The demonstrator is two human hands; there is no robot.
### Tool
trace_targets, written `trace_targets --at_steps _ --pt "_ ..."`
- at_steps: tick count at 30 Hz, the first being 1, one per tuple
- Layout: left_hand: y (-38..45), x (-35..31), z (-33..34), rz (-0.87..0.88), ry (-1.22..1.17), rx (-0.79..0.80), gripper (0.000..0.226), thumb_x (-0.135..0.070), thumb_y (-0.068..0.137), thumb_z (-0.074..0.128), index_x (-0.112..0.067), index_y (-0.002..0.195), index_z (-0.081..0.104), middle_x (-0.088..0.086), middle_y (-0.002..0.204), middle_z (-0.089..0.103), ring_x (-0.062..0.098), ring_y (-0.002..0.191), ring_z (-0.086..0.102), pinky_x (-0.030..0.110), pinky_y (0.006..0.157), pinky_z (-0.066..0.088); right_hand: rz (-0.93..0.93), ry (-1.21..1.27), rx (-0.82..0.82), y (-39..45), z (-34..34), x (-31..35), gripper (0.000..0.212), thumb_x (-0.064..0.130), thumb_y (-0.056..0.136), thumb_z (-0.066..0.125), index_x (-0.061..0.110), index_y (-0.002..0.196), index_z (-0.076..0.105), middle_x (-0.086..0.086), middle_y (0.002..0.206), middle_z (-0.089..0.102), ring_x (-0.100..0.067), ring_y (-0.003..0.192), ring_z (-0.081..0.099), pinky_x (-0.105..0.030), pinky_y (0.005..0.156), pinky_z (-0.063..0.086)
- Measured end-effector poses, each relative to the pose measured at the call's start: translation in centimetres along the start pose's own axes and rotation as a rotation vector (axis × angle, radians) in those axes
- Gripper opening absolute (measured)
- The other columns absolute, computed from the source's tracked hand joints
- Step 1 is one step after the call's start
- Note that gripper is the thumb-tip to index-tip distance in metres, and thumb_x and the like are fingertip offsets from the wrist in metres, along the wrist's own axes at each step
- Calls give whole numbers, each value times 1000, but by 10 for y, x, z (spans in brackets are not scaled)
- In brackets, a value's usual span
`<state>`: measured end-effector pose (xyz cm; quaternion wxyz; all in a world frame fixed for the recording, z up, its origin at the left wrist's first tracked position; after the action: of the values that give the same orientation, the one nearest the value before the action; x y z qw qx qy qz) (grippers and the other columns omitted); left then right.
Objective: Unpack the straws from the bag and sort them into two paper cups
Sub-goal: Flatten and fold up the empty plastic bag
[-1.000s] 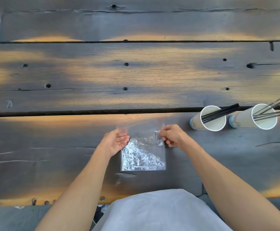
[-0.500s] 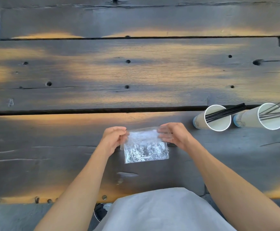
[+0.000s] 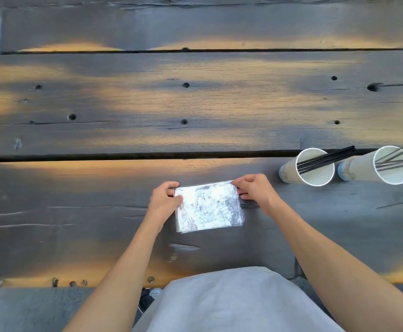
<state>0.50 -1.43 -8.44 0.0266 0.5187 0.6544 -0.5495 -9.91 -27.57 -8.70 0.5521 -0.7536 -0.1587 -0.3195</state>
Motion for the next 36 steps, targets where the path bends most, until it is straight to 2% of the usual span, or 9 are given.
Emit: trace_targets --at_steps 7,11,13,16,19,26,29,32,36 --pt "-10 10 -1 42 72 -35 39 -5 89 67 -24 123 63 -6 100 65 14 92 65 42 83 61 -69 -199 -34 0 4 -3 18 14 91 60 19 97 76 2 83 72 -12 78 64 -32 78 53" --pt "-14 11 0 80 173 -66 42 -3 87 68 -26 122 62 -9 96 64 5 83 60 11 58 48 -99 -285 -39 -3 9 -1 24 11 91 56 16 102 76 11 78 66 -8 72 58 -25 72 47" --pt "-16 12 1 85 179 -74 43 -2 87 68 -27 122 62 -7 98 63 4 81 60 6 48 39 -107 -308 -49 -6 10 -1 25 8 91 55 12 103 77 12 83 65 -10 78 60 -27 78 49" --pt "-19 12 1 83 142 -82 47 -1 87 68 -24 127 60 -1 107 62 12 83 64 12 56 43 -129 -328 -78 -11 10 -1 26 5 91 55 8 104 77 6 91 69 -12 84 62 -21 77 48" --pt "-25 12 2 120 157 -166 45 0 87 68 -25 124 60 1 113 52 13 81 62 14 63 44 -147 -319 -112 -19 14 2 25 4 93 52 10 100 75 2 81 67 -11 71 61 -10 57 42" --pt "-43 15 36 135 189 -98 31 -1 88 61 -23 110 65 -2 86 62 10 79 60 19 63 48 -32 -214 96 -36 62 4 24 4 91 44 11 97 66 -8 75 66 -18 61 57 -27 57 47" --pt "-43 21 42 71 175 -122 29 -3 92 52 -17 112 66 -5 95 66 8 84 59 16 69 46 23 -292 64 -36 67 -4 24 2 93 44 13 98 65 -6 81 67 -19 64 60 -23 55 47" --pt "-43 21 40 11 131 -152 27 -6 93 46 -17 106 67 -4 99 67 17 93 63 33 82 56 98 -220 32 -37 63 -11 29 -4 92 37 11 96 62 -7 65 63 -14 47 57 -20 39 44" --pt "-41 23 33 -139 -39 -205 24 2 83 55 -19 92 63 6 87 69 19 80 69 37 67 61 37 -321 -67 -37 55 -13 29 0 94 39 17 98 62 -9 85 66 -6 49 59 -14 39 45"
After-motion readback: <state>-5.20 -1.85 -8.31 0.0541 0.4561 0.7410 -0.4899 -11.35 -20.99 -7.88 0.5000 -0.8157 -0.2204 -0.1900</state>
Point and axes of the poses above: each hand's wrist, its own y-axis towards the middle knuckle, its own z-axis out of the palm, x = y × z, the point moved 3 cm from there along y, towards the middle knuckle
